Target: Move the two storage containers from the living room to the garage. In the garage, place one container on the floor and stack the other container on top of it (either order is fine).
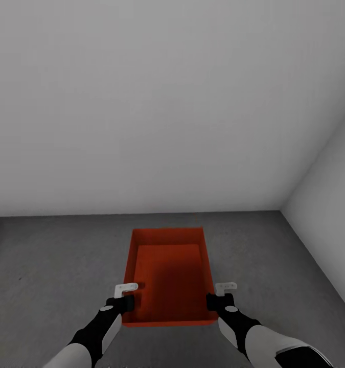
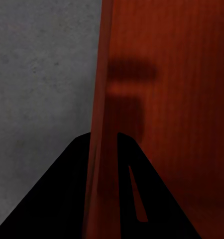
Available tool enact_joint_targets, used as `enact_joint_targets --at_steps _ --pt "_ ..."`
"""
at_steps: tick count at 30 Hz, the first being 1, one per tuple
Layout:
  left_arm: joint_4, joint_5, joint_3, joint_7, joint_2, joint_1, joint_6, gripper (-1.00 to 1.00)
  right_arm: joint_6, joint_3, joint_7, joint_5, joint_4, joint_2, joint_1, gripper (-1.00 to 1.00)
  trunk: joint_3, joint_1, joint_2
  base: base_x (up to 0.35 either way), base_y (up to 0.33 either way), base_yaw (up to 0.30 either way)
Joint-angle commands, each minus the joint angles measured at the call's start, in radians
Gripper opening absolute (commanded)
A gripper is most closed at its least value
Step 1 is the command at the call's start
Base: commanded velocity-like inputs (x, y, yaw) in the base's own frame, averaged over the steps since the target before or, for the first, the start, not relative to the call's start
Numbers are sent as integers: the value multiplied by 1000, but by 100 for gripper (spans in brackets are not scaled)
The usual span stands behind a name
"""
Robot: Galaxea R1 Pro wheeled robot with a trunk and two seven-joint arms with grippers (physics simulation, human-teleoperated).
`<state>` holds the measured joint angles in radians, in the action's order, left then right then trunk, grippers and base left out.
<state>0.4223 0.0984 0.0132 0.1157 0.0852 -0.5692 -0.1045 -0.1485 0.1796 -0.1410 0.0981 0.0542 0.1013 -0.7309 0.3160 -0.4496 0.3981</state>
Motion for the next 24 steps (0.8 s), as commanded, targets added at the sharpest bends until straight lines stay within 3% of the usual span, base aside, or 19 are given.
enact_joint_targets --at_steps 1,24 --pt "1 8 -22 8 1 0 -6 -100 -42 -45 0 -1 3 5 -1 -100 3 0 2 0 0 0" --pt "1 7 -22 8 1 0 -6 -100 -51 -47 0 -2 3 5 -1 -100 40 0 2 0 0 0"
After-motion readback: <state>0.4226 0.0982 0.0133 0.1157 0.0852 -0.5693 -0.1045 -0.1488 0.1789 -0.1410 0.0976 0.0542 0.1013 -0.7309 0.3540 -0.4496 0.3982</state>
